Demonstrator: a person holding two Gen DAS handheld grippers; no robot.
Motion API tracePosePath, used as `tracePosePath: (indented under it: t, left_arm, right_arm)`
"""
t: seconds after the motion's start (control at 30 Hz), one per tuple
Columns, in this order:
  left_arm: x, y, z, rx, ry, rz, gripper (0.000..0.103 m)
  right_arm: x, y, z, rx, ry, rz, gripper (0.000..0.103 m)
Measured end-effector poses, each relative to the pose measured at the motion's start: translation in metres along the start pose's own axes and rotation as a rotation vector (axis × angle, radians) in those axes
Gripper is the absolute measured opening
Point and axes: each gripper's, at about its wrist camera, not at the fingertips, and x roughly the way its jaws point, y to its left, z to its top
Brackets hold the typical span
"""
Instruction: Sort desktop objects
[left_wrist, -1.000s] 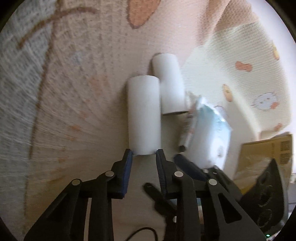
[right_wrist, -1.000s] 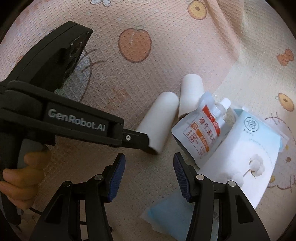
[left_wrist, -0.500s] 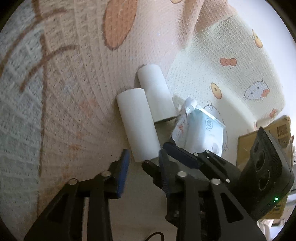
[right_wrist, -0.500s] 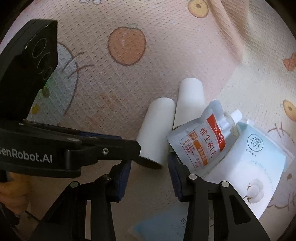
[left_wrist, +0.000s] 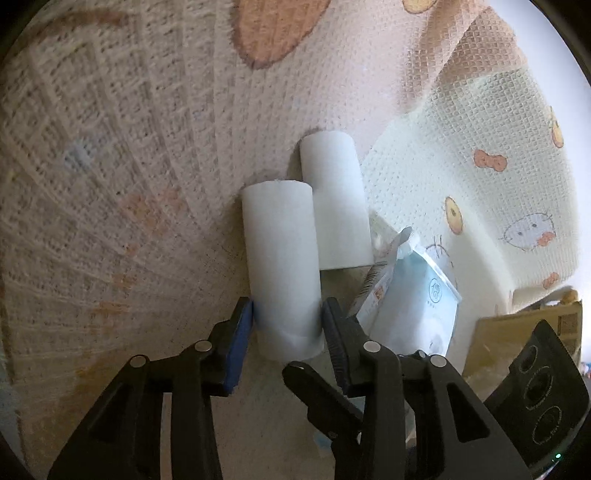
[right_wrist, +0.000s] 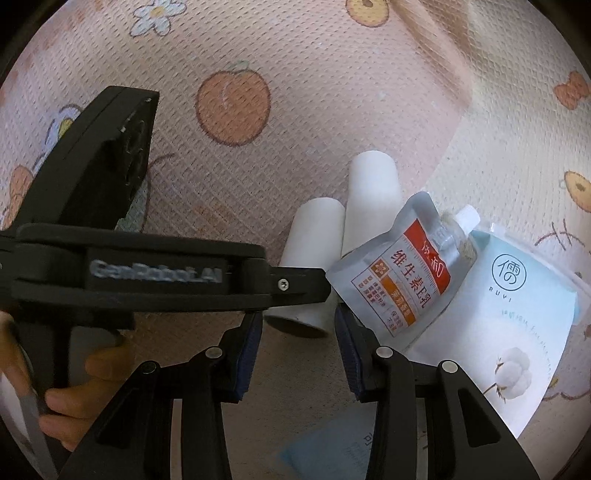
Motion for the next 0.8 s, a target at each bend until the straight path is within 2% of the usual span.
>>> tracePosePath:
  t: [0.17,0.33,0.63,0.8]
  left_arm:
    - [-0.004,0.000,-0.007,-0.009,0.007,-0.050,0.042]
    - [-0.017,-0.005,-0.017,0.025,-0.043,-0.047,0.041]
    - [-0.042,-0.009,-0.030,0.076,-0.109,-0.039,0.041]
    - [-0.064,-0.022,-0.032,0.149,-0.187,-0.060,0.041]
  right_arm:
    - [0.001,-0.001,0.001,0.012,0.012,0.002,0.038]
    - [-0.002,-0.003,0.002,0.053,0.023,0.057,0.038]
    - [-0.008,0.005,0.004,0.055,0.031,0.086,0.040]
    - [-0.021,0.013,0.013,0.033,0.005,0.076,0.040]
